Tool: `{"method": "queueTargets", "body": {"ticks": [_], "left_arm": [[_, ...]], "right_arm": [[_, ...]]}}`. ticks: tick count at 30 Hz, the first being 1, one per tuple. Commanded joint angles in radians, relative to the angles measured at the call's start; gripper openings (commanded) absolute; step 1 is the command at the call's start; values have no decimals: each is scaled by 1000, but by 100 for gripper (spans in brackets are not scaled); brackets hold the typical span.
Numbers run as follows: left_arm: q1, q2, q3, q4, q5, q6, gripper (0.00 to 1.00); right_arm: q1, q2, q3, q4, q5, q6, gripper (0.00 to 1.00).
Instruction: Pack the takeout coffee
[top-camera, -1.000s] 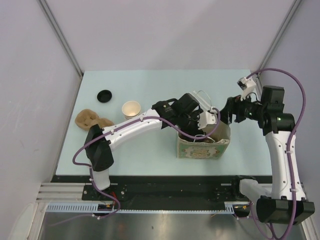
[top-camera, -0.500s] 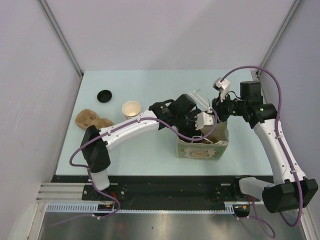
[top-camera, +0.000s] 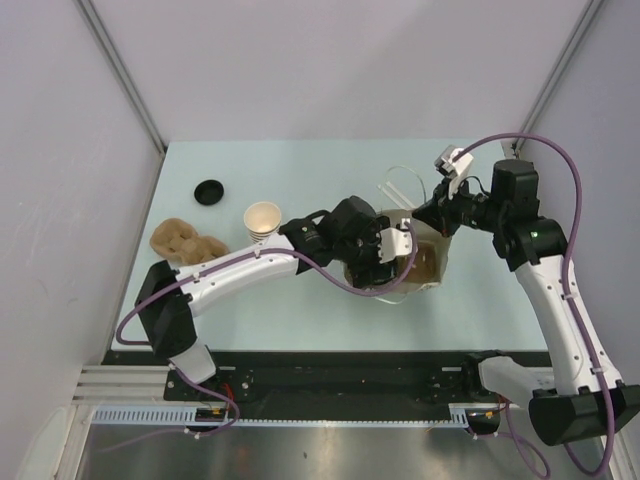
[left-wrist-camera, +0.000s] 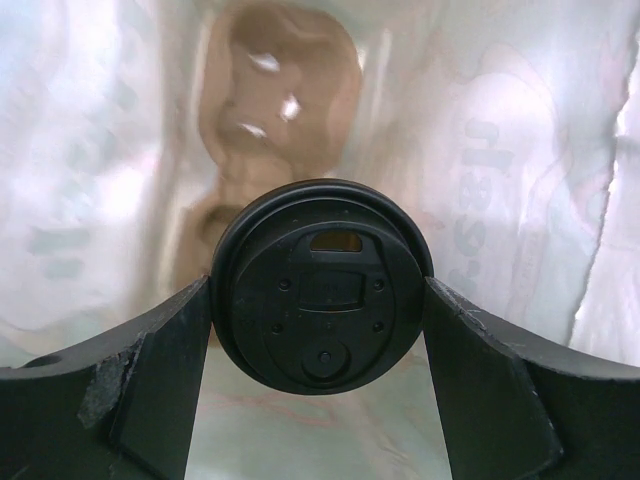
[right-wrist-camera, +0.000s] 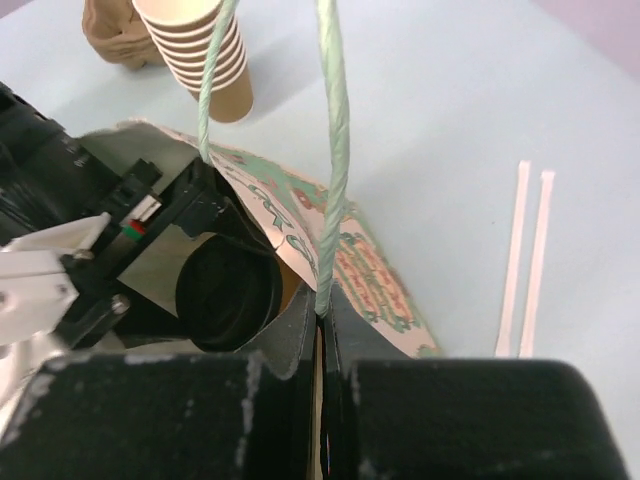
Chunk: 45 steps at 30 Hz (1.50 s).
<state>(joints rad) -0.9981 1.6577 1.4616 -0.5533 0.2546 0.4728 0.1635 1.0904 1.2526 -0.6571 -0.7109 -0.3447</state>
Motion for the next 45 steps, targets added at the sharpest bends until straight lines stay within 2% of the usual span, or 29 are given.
{"method": "queueTargets", "body": {"ticks": [1, 8, 19, 28, 35, 45], "left_arm": [[6, -68, -104, 116, -75, 23, 2], [4, -116, -257, 292, -132, 55, 1], [-42, -226, -392, 452, -195, 124, 1], [-47, -234, -374, 385, -302, 159, 1], [-42, -222, -359, 285, -313, 173, 1], [-33, -156, -374, 337, -322, 197, 0]], "right_arm": [[14, -67, 8, 129, 60, 41, 0], [106, -205, -136, 235, 145, 10, 0], [154, -294, -228, 243, 126, 4, 0], [172, -294, -232, 223, 133, 38, 0], [177, -281, -232, 220, 126, 61, 0], [176, -276, -257, 220, 71, 53, 0]]}}
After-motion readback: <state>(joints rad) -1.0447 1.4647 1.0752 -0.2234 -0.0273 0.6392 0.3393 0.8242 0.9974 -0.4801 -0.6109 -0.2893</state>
